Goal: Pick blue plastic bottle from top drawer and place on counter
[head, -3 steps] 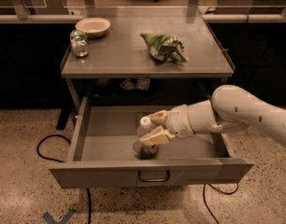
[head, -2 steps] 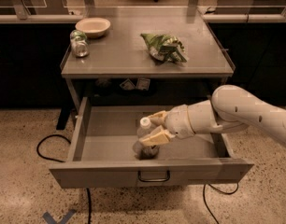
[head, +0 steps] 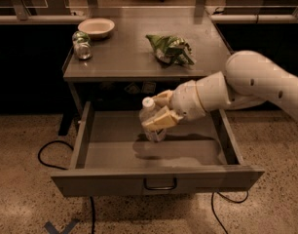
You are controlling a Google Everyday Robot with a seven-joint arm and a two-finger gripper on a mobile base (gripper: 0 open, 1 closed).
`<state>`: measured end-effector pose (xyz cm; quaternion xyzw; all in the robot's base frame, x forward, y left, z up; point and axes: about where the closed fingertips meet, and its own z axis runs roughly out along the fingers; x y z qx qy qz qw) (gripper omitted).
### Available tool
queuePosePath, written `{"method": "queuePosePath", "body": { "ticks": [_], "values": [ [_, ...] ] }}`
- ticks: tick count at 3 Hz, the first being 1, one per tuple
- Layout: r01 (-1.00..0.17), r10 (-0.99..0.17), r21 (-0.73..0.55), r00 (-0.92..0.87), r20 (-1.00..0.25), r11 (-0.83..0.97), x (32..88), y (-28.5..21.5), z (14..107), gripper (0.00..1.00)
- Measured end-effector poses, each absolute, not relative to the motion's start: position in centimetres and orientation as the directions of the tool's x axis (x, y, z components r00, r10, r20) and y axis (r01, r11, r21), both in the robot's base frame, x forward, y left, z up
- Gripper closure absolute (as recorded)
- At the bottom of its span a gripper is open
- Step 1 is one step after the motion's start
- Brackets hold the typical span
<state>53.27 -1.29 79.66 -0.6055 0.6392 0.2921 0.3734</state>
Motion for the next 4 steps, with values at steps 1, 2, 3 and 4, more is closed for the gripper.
{"method": "queuePosePath", "body": {
  "ticks": [1, 2, 3, 4],
  "values": [
    [-0.985, -0.589, -0.163, 0.096, -0.802, 0.061, 55.3, -0.4, 87.6, 1.0],
    [-0.978, -0.575, -0.201, 0.129, -0.808, 0.062, 56.2, -0.1, 90.1, 1.0],
    [-0.978, -0.576, -0.199, 0.128, -0.807, 0.062, 56.2, -0.1, 90.0, 1.0],
    [-0.975, -0.564, -0.219, 0.165, -0.809, 0.029, 58.2, 0.2, 91.1, 1.0]
  ]
}}
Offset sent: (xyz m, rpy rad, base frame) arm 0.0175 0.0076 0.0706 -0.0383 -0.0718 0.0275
